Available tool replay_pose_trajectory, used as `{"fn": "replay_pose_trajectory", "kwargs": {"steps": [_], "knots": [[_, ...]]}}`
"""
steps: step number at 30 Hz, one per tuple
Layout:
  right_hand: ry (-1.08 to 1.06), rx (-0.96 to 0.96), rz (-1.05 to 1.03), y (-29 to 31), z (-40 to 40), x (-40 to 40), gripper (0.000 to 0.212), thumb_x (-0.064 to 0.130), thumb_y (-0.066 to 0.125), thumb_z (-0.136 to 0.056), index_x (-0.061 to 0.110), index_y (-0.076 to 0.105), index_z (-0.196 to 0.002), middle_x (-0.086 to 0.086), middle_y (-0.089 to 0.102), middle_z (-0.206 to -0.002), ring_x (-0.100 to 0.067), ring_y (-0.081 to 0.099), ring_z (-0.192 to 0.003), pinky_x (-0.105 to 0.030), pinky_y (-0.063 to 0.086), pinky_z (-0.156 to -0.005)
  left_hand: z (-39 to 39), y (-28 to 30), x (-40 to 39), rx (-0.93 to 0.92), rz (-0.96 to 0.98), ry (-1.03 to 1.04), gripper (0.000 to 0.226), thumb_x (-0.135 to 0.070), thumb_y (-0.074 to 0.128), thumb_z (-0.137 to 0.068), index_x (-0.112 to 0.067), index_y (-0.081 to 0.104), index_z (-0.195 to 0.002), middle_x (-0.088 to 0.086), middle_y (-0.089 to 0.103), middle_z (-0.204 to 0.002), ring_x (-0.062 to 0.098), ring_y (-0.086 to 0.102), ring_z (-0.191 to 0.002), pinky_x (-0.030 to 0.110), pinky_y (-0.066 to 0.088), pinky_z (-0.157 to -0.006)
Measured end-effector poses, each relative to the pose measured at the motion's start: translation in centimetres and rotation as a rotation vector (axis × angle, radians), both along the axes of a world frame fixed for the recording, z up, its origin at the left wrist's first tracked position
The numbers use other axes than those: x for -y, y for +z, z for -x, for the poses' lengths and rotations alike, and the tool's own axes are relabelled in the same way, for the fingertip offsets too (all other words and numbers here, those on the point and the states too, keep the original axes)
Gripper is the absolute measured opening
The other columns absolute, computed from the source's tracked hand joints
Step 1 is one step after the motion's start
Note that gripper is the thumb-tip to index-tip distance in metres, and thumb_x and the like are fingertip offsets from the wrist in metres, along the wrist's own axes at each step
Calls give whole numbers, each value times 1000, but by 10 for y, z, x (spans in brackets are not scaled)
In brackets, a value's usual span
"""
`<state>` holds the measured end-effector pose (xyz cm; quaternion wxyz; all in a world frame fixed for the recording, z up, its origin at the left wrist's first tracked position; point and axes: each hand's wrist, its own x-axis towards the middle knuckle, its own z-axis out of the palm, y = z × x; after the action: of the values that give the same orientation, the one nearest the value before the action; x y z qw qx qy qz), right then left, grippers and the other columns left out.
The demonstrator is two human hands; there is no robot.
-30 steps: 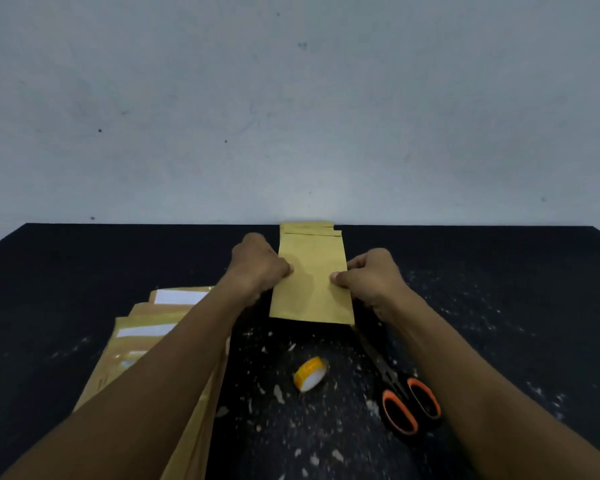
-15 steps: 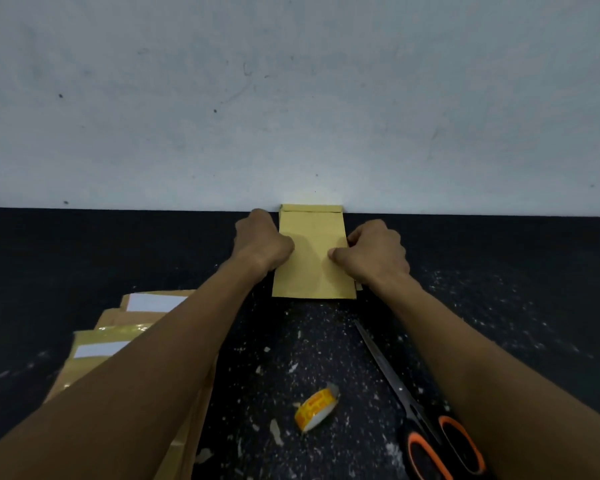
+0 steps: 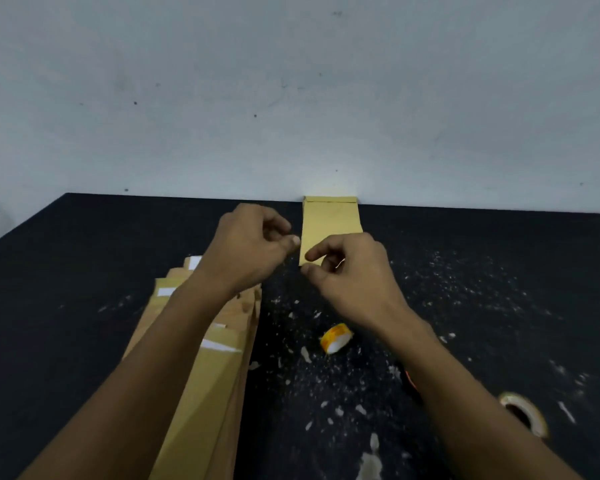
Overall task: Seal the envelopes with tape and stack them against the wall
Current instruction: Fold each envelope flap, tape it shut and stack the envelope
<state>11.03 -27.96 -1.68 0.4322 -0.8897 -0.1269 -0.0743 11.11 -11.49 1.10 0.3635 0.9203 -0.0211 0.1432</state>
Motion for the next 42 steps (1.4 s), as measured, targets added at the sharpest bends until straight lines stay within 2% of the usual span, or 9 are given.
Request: {"fn": "replay_pose_trajectory", "kwargs": {"steps": [4,8,13,16,24,29,35,38,42], "knots": [[86,22,21,-5,48,-25,6,30,77,-83,26,75,-86,9,62,-64,-5,58,-61,-33,55,-62,58,4,-34,36,-25,63,16,-28,77,-84,-20,73,-98,-9,70,-83,-5,61,-66,5,41,-57],[67,16,12,-16,77,-40,6,32,77,-81,27,74,-83,12,61,-62,-6,58,-62,-37,57,-65,107,-6,-69,-5,-39,241,28,-31,80,-80,-18,70,-102,-4,67,-90,4,60,-75,17,42,-60],[54,-15,-13,-19,95,-41,3,26,78,-82,25,76,-83,10,64,-63,-4,57,-59,-32,55,-61,139,-29,-89,-316,-119,382,60,-47,84,-69,-11,62,-112,-4,58,-91,8,54,-79,24,44,-63],[36,-28,-4,-19,102,-41,3,26,78,-82,24,76,-84,11,64,-64,-3,57,-60,-29,54,-62,145,-39,-93,-392,-23,391,75,-43,88,-64,-9,58,-123,0,58,-104,13,54,-89,26,44,-70],[31,-55,1,-19,114,-42,3,26,78,-83,26,75,-85,8,67,-68,-5,59,-63,-23,52,-59,149,-40,-99,-255,146,444,50,-17,93,-62,-10,65,-103,5,64,-91,15,58,-81,26,45,-63],[58,2,-85,-9,117,-45,5,19,79,-81,23,76,-81,7,67,-66,-1,57,-58,-16,48,-56,157,-25,-101,-160,299,286,9,-10,80,-79,-11,72,-83,3,73,-78,16,70,-76,26,53,-65],[161,129,-141,34,116,-47,30,22,81,-81,29,69,-108,11,66,-100,-3,61,-92,-15,49,-75,167,13,-88,-119,534,7,12,-9,74,-82,-10,76,-94,5,78,-85,15,74,-81,25,60,-73],[286,45,-160,59,116,-41,28,11,76,-85,23,71,-110,5,71,-87,-7,66,-84,-22,53,-73,169,28,-81,-58,497,-67,15,-13,73,-81,-16,77,-95,-3,78,-87,7,73,-84,16,57,-73],[368,-73,-192,72,117,-30,29,2,72,-88,16,71,-113,-2,74,-69,-3,63,-65,-13,48,-66,169,39,-75,-35,449,-149,15,-18,72,-80,-26,77,-91,-11,77,-89,4,72,-86,12,54,-72]]}}
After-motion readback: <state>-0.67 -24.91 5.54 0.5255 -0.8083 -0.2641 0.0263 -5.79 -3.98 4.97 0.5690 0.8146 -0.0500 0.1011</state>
